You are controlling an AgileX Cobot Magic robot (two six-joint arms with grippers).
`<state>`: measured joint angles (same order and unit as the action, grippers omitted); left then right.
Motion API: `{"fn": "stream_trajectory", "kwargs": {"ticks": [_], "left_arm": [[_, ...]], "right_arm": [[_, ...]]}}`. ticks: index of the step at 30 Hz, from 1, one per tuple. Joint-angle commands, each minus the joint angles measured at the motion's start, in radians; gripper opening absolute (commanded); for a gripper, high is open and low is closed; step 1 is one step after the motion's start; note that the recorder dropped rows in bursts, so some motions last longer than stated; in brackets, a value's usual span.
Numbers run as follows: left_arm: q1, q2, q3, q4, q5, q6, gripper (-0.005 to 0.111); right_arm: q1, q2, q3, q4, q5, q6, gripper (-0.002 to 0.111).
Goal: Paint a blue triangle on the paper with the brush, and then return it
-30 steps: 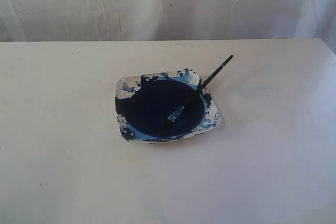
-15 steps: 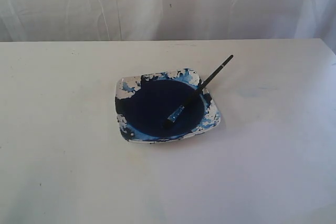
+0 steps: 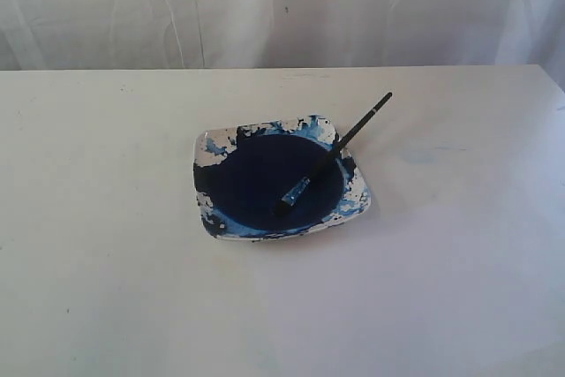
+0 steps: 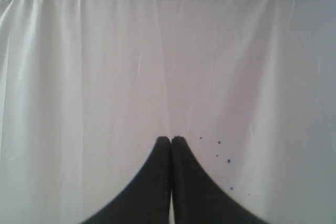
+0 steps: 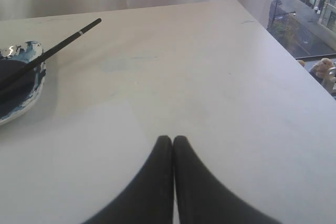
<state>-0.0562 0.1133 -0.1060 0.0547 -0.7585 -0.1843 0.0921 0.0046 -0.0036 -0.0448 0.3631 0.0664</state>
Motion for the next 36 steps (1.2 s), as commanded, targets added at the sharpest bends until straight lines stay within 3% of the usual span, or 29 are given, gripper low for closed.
{"fn": "stream_trajectory", "kwargs": {"ticks": [1, 4, 8, 12, 18, 23, 28, 31, 36], "left_arm": [[-0.006, 0.176, -0.091, -0.013, -0.018, -0.129, 0.0], [-0.006, 0.33, -0.139, 0.132, 0.001, -0.325, 0.0], [-0.006, 0.547, -0.192, 0.483, -0.009, -0.634, 0.0], [-0.006, 0.729, -0.214, 0.712, -0.148, -0.878, 0.0], [-0.006, 0.94, -0.214, 0.948, -0.345, -1.048, 0.0], [-0.006, 1.067, -0.214, 1.041, -0.454, -1.101, 0.0], [-0.024, 1.151, -0.214, 1.086, -0.463, -1.099, 0.0], [-0.077, 1.191, -0.214, 1.082, -0.463, -1.086, 0.0], [-0.227, 1.251, -0.214, 1.015, -0.463, -1.022, 0.0]], "right_arm": [[-0.006, -0.005, 0.004, -0.004, -0.011, -0.002, 0.0], [-0.006, -0.005, 0.004, -0.004, -0.011, -0.002, 0.0], [-0.006, -0.005, 0.004, -0.004, -0.011, -0.002, 0.0], [-0.006, -0.005, 0.004, -0.004, -0.011, -0.002, 0.0], [-0.006, -0.005, 0.004, -0.004, -0.011, -0.002, 0.0], [-0.006, -0.005, 0.004, -0.004, -0.011, -0.002, 0.0], [-0.006, -0.005, 0.004, -0.004, -0.011, -0.002, 0.0], [-0.006, -0.005, 0.004, -0.004, -0.011, -0.002, 0.0], [-0.006, -0.005, 0.004, -0.004, -0.011, -0.002, 0.0]]}}
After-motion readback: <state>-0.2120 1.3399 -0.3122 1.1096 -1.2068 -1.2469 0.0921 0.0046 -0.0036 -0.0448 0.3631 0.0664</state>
